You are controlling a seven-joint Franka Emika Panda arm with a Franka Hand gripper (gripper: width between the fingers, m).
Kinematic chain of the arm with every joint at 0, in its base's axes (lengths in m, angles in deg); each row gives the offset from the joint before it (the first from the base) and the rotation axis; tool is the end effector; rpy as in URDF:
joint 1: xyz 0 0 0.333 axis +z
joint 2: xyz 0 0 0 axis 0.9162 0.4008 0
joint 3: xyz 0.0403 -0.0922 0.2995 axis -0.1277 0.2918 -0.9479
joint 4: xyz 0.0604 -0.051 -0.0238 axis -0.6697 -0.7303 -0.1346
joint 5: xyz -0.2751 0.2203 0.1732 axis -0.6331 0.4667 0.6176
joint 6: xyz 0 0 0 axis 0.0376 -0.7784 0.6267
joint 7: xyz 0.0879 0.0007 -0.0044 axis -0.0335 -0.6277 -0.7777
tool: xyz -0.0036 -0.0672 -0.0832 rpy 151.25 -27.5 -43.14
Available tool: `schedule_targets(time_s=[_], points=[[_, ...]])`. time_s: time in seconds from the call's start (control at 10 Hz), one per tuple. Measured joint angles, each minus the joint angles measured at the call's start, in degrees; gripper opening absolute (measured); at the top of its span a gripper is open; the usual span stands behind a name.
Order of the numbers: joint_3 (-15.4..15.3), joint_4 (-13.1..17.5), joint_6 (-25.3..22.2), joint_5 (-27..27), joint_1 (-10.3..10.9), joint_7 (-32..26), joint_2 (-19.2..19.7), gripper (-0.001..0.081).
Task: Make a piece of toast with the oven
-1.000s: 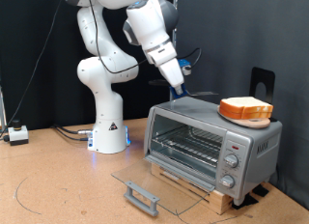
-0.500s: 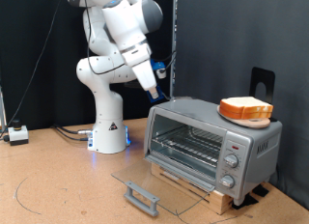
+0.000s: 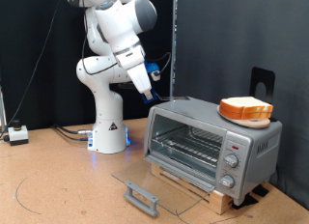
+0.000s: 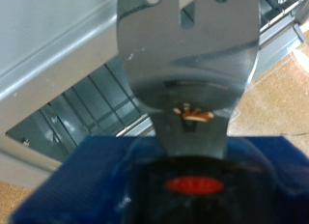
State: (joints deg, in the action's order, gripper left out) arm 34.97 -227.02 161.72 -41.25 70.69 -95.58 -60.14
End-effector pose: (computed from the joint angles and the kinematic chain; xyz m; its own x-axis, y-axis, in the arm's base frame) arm 0.3279 -0.0112 0.4232 0.8513 0.4329 0.2965 0.5145 -0.7996 -0.3099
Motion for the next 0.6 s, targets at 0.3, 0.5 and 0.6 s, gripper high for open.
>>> schedule_targets(time_s=[0.3,0.5,0.6], points=[[-2.0,2.6,7.4,0.5,1.1,1.1,5.5,0.0395],[-3.1,5.7,9.3,0.6,1.2,2.7,10.6,0.0395],[-3.0,5.5,9.3,0.6,1.2,2.5,10.6,0.0395]])
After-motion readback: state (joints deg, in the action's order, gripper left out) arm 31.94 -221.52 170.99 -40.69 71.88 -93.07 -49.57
